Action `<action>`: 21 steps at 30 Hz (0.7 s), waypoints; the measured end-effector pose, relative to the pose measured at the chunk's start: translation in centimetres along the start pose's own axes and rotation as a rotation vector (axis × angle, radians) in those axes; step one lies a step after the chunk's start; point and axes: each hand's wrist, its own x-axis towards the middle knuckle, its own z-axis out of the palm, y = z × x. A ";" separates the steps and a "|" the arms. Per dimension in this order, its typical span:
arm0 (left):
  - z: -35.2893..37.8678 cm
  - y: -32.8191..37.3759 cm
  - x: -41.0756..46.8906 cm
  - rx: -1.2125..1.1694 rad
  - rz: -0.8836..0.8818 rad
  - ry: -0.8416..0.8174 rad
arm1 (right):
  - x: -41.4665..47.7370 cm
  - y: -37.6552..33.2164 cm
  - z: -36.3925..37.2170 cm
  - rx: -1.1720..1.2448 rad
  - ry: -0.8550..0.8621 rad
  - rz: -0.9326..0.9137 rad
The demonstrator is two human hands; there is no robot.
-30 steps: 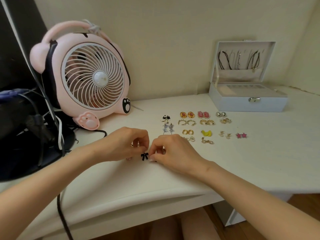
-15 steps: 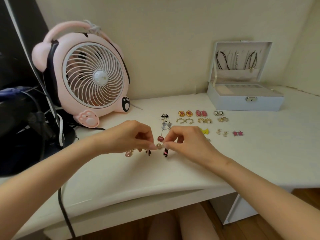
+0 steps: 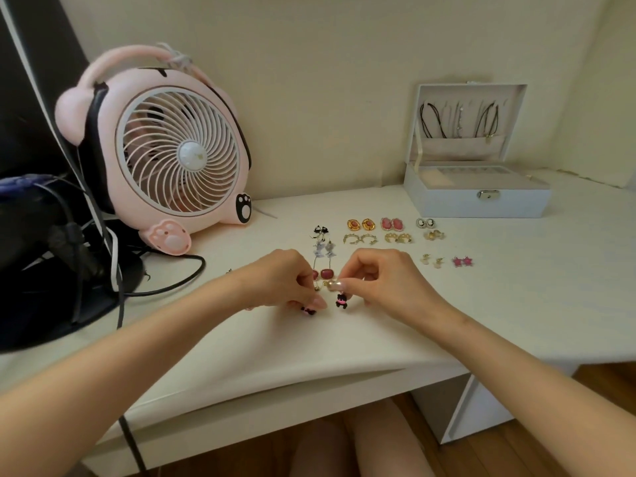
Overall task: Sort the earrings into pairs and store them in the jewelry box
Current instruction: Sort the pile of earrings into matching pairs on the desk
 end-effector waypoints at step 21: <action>2.4 -2.1 0.6 -0.068 0.100 0.225 | -0.1 -0.4 0.0 0.172 -0.129 0.037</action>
